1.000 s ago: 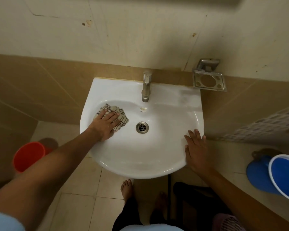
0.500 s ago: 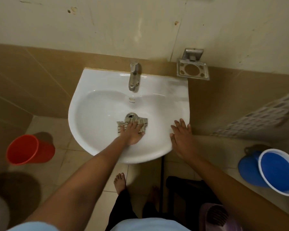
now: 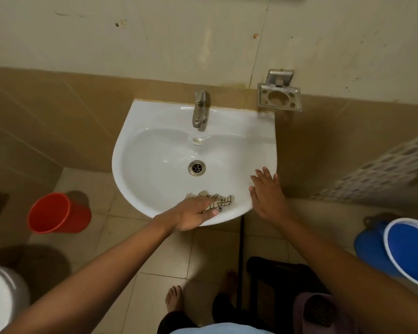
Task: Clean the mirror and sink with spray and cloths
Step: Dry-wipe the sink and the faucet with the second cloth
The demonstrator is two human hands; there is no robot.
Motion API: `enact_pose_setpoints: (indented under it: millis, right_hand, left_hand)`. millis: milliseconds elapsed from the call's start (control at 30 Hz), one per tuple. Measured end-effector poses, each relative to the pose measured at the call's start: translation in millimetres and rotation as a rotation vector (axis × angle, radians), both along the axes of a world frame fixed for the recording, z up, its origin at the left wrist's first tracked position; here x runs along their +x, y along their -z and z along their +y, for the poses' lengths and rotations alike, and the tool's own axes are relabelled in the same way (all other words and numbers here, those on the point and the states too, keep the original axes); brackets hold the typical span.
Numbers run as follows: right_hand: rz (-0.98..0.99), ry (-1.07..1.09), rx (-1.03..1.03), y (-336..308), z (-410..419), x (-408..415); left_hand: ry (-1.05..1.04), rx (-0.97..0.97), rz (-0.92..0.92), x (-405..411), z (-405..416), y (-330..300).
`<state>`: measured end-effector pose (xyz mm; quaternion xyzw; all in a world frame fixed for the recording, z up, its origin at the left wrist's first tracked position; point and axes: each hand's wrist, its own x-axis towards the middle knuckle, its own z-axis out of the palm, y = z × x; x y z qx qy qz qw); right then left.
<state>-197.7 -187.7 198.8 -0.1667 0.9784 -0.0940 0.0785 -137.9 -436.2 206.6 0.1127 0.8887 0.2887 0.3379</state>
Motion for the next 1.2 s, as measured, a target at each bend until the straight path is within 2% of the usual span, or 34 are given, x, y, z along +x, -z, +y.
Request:
enact_pose_setpoints:
  millis: [167,333,500,600,700,767,833,1000,1100,1200]
  right_hand:
    - [-0.013,0.047,0.031,-2,-6,3]
    - [-0.041,0.119,0.002,-8,-15,14]
    - [-0.013,0.163,-0.028,-12,-30,37]
    - [-0.001,0.185,-0.087,-15,-43,57]
    - [-0.048,0.216,-0.204,-23,-62,78]
    - [-0.120,0.254,-0.328,-34,-79,92]
    - [-0.166,0.280,-0.461,-50,-96,105]
    - [-0.017,0.374,-0.715,-94,-141,129]
    - [-0.081,0.338,-0.822,-112,-165,141]
    - [-0.097,0.322,-0.796,-120,-181,148]
  left_hand:
    - [0.164,-0.196,0.144,9,-72,-16]
    - [0.257,-0.505,0.357,11,-139,-25]
    - [0.158,-0.502,0.465,35,-131,-28]
    - [0.107,-0.351,0.428,55,-108,-33]
    - [0.027,-0.072,0.393,69,-85,-44]
    - [-0.115,0.113,0.357,70,-78,-54]
    - [-0.299,0.219,0.274,65,-77,-64]
    - [-0.692,0.624,0.135,64,-73,-101]
    - [-0.841,0.783,0.061,67,-73,-116]
    - [-0.847,0.842,-0.021,70,-77,-122]
